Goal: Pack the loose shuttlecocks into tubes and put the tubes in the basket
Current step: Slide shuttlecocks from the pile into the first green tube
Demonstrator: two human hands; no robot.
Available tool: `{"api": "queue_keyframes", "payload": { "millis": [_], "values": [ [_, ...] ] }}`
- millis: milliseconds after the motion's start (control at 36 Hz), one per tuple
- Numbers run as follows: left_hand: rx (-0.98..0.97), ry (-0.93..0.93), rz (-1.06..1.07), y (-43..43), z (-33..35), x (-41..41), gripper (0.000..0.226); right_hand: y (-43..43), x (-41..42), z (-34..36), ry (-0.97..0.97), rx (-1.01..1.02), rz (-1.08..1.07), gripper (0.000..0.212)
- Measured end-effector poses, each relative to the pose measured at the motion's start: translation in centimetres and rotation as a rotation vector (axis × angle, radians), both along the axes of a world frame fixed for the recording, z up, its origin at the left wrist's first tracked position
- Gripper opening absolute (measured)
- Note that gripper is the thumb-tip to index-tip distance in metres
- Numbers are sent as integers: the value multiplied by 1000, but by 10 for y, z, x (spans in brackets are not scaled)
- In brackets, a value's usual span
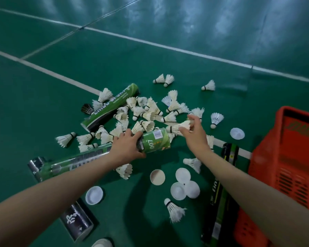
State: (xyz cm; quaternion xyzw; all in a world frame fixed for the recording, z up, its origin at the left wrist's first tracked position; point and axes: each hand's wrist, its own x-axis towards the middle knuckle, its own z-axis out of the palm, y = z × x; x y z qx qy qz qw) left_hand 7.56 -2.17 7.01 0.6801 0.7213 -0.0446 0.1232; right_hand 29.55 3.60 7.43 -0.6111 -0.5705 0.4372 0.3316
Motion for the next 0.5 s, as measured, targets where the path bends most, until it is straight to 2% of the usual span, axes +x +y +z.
{"api": "queue_keyframes", "payload": {
  "millis": [56,194,389,444,500],
  "values": [
    [50,-42,7,-5,12,8,81,-6,3,18,6,10,29,45],
    [140,-148,39,-14,43,12,86,-26,7,38,22,-5,104,34],
    [178,-93,-76,-25,57,-18,85,-34,-11,50,-1,37,236,33],
    [187,-92,-85,-25,57,-28,85,-36,-23,53,38,20,226,28],
    [198,-113,-79,-25,56,-35,84,-36,-35,56,60,-15,193,32]
  ]
}}
